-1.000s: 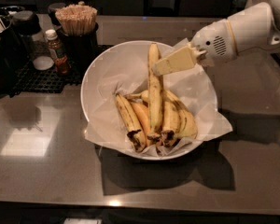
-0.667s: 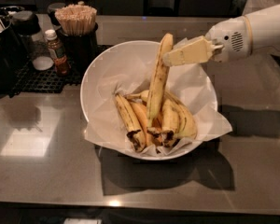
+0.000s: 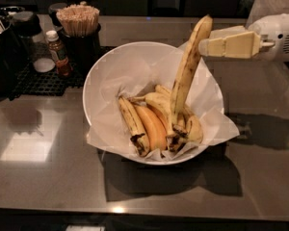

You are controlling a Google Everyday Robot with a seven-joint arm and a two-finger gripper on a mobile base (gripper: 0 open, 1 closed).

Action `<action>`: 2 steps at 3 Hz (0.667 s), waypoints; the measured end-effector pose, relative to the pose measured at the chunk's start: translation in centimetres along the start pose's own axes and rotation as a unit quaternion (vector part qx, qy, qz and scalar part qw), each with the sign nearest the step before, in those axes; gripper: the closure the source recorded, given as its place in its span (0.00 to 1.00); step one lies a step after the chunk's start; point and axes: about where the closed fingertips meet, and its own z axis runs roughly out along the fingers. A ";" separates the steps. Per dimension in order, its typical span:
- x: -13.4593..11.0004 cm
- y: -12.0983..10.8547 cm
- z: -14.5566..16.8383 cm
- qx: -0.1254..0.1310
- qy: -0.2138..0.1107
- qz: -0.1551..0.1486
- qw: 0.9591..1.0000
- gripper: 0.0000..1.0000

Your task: Pick banana from white bowl

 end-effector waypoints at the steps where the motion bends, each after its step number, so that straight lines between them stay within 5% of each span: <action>1: -0.3 2.4 -2.4 -0.022 -0.035 -0.040 0.998 1.00; 2: -0.7 4.7 -4.0 -0.052 -0.058 -0.081 0.994 1.00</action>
Offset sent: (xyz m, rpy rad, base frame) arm -0.0761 -0.0520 0.0376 0.1913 -0.2644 0.1517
